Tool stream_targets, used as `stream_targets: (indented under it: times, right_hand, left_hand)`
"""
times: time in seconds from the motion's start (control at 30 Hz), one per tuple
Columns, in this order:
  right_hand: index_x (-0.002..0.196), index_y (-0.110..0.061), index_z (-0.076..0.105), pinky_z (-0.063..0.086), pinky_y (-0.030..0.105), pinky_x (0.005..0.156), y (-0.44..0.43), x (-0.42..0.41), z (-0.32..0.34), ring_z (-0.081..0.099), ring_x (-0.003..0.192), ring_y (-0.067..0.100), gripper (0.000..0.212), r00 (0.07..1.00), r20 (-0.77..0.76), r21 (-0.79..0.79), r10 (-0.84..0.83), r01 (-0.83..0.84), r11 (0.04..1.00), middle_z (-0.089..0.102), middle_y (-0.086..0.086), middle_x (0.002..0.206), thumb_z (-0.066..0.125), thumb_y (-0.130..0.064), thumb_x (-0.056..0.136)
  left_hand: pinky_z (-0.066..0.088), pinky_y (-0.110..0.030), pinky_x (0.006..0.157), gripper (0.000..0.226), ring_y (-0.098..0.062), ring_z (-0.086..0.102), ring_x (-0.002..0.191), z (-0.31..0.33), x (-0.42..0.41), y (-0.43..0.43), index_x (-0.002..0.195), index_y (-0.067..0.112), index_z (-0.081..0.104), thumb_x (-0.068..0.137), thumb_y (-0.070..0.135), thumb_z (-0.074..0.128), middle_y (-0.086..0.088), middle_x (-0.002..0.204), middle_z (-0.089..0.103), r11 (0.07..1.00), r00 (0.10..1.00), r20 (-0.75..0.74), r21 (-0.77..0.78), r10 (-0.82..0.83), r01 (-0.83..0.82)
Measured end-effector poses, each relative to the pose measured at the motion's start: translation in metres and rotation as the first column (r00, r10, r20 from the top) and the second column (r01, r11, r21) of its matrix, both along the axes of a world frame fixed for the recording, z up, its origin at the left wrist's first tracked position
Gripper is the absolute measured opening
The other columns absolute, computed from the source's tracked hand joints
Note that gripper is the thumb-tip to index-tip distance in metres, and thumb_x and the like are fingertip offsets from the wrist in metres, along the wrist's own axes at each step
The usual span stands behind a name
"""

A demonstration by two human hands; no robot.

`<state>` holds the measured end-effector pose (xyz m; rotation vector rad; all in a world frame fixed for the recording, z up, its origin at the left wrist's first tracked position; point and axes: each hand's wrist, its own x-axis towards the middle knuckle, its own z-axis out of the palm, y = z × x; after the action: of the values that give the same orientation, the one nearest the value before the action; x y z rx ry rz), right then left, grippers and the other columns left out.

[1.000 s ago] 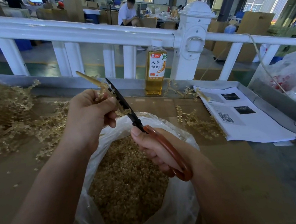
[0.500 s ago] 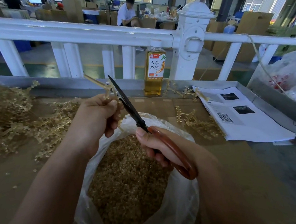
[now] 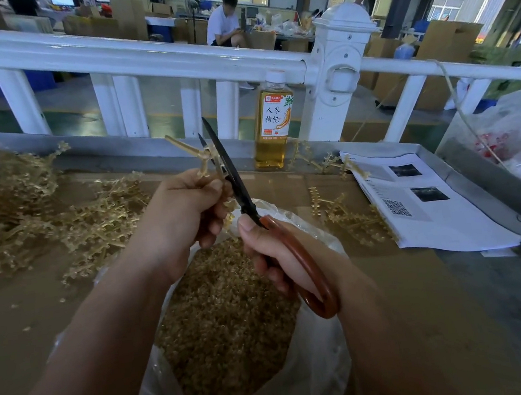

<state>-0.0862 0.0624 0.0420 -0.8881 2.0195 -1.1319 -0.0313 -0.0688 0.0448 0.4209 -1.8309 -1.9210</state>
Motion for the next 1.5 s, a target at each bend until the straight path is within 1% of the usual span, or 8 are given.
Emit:
stream_targets:
  times: [0.33, 0.6, 0.87, 1.0, 1.13, 1.2, 1.3, 1.5]
  right_hand:
    - [0.075, -0.017, 0.045, 0.029, 0.027, 0.05, 0.0, 0.002, 0.003, 0.031, 0.05, 0.012, 0.04, 0.989, 0.142, -0.06, -0.026, 0.035, 0.998, 0.037, -0.001, 0.06, 0.036, -0.052, 0.092]
    - [0.07, -0.025, 0.044, 0.031, 0.024, 0.049, 0.0, 0.0, -0.001, 0.034, 0.048, 0.008, 0.04, 0.997, 0.08, -0.041, -0.002, 0.005, 0.999, 0.038, -0.003, 0.057, 0.032, -0.057, 0.09]
    - [0.066, -0.033, 0.045, 0.032, 0.012, 0.042, 0.0, -0.003, -0.006, 0.043, 0.032, -0.005, 0.038, 0.999, 0.051, -0.041, -0.001, 0.003, 0.999, 0.047, -0.013, 0.044, 0.033, -0.064, 0.083]
    - [0.069, -0.027, 0.042, 0.026, 0.005, 0.031, -0.001, 0.0, -0.008, 0.041, 0.028, -0.005, 0.039, 0.986, 0.163, -0.117, 0.039, -0.02, 0.993, 0.046, -0.011, 0.044, 0.033, -0.062, 0.082]
    - [0.067, -0.022, 0.039, 0.025, 0.007, 0.033, -0.004, -0.003, -0.01, 0.035, 0.03, 0.0, 0.055, 0.999, -0.002, -0.073, 0.042, -0.042, 0.996, 0.034, -0.005, 0.058, 0.027, -0.075, 0.059]
    - [0.075, -0.015, 0.043, 0.03, 0.011, 0.038, -0.003, -0.005, -0.009, 0.035, 0.034, 0.002, 0.057, 0.998, -0.034, -0.049, 0.048, -0.05, 0.998, 0.036, -0.003, 0.057, 0.029, -0.07, 0.074]
    - [0.08, -0.011, 0.045, 0.034, 0.014, 0.043, -0.002, -0.006, -0.008, 0.039, 0.034, 0.0, 0.047, 0.993, 0.115, -0.088, 0.031, -0.02, 0.996, 0.044, -0.007, 0.051, 0.034, -0.055, 0.091]
    - [0.074, -0.027, 0.048, 0.033, 0.01, 0.041, -0.003, -0.005, -0.008, 0.045, 0.035, -0.007, 0.05, 0.998, -0.053, -0.04, 0.046, -0.048, 0.998, 0.044, -0.01, 0.061, 0.031, -0.073, 0.062]
  left_hand:
    - [0.028, -0.012, 0.033, 0.028, -0.007, 0.04, 0.034, 0.002, 0.001, -0.002, 0.071, 0.008, 0.055, 0.093, 0.0, 0.039, 0.002, 0.043, 0.048, 0.991, 0.996, -0.051, 0.115, -0.068, 0.074]
    - [0.028, -0.012, 0.034, 0.027, -0.008, 0.04, 0.034, 0.0, -0.001, 0.002, 0.071, 0.007, 0.055, 0.093, 0.003, 0.04, 0.002, 0.044, 0.049, 0.99, 0.998, -0.042, 0.127, -0.048, 0.053]
    - [0.028, -0.012, 0.034, 0.025, -0.009, 0.041, 0.032, -0.002, -0.002, 0.003, 0.073, 0.007, 0.055, 0.093, 0.004, 0.04, 0.001, 0.042, 0.05, 0.993, 0.999, -0.032, 0.119, 0.01, -0.006]
    - [0.026, -0.013, 0.033, 0.015, -0.01, 0.038, 0.03, -0.003, -0.003, 0.004, 0.079, 0.009, 0.05, 0.091, 0.006, 0.041, 0.003, 0.041, 0.05, 0.997, 0.998, 0.009, 0.039, 0.069, -0.069]
    - [0.023, -0.014, 0.031, 0.017, -0.011, 0.037, 0.028, -0.004, -0.004, 0.006, 0.083, 0.015, 0.049, 0.097, 0.017, 0.039, 0.004, 0.042, 0.052, 0.989, 0.99, -0.026, -0.056, 0.136, -0.138]
    - [0.023, -0.014, 0.031, 0.024, -0.011, 0.037, 0.027, -0.005, -0.004, 0.006, 0.082, 0.016, 0.051, 0.099, 0.025, 0.037, 0.003, 0.041, 0.052, 0.981, 0.985, -0.05, -0.088, 0.167, -0.17]
    - [0.024, -0.013, 0.032, 0.027, -0.012, 0.038, 0.026, -0.005, -0.003, 0.004, 0.081, 0.019, 0.055, 0.1, 0.028, 0.037, 0.001, 0.041, 0.053, 0.981, 0.985, -0.04, -0.088, 0.167, -0.17]
    - [0.028, -0.014, 0.031, 0.02, -0.014, 0.049, 0.031, -0.004, -0.001, -0.002, 0.081, 0.013, 0.057, 0.096, 0.011, 0.044, 0.0, 0.062, 0.067, 0.989, 0.991, 0.014, -0.069, 0.136, -0.135]
